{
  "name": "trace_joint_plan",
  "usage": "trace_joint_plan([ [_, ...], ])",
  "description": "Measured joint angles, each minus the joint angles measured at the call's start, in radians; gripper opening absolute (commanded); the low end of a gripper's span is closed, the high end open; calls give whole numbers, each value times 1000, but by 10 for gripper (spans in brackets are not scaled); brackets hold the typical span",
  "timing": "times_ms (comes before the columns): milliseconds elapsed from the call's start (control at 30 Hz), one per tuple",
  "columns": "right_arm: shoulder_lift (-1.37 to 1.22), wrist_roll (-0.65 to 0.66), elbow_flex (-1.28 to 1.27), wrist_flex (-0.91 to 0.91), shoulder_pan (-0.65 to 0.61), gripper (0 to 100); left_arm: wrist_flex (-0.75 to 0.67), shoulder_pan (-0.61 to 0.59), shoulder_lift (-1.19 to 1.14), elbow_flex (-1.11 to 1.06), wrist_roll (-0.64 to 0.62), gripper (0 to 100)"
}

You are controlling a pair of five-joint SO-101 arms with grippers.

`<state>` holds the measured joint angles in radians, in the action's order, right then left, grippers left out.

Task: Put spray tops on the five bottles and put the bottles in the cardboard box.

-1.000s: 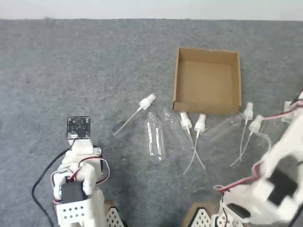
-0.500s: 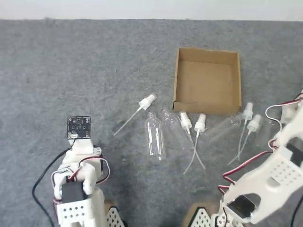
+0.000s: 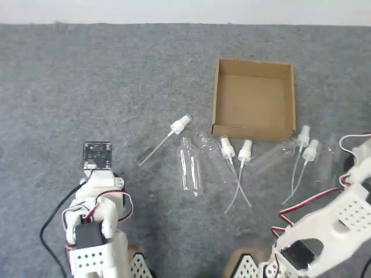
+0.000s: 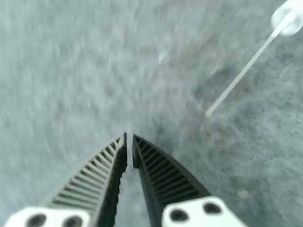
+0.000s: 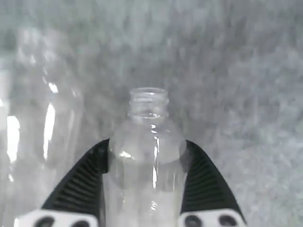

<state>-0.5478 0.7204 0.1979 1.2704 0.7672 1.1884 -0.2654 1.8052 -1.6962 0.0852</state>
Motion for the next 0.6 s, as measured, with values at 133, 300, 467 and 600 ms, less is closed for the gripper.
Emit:
trace_joint_plan([
  [133, 34, 48, -15, 48, 44, 6, -72, 0, 0, 5, 247, 13],
  [300, 180, 107, -190, 14, 75, 6, -43, 51, -2, 124, 338, 55],
  [467, 365, 130, -485, -161, 72, 8, 25, 135, -210, 373, 361, 55],
  [600, 494, 130, -631, -204, 74, 9, 57, 219, -543, 637, 361, 59],
])
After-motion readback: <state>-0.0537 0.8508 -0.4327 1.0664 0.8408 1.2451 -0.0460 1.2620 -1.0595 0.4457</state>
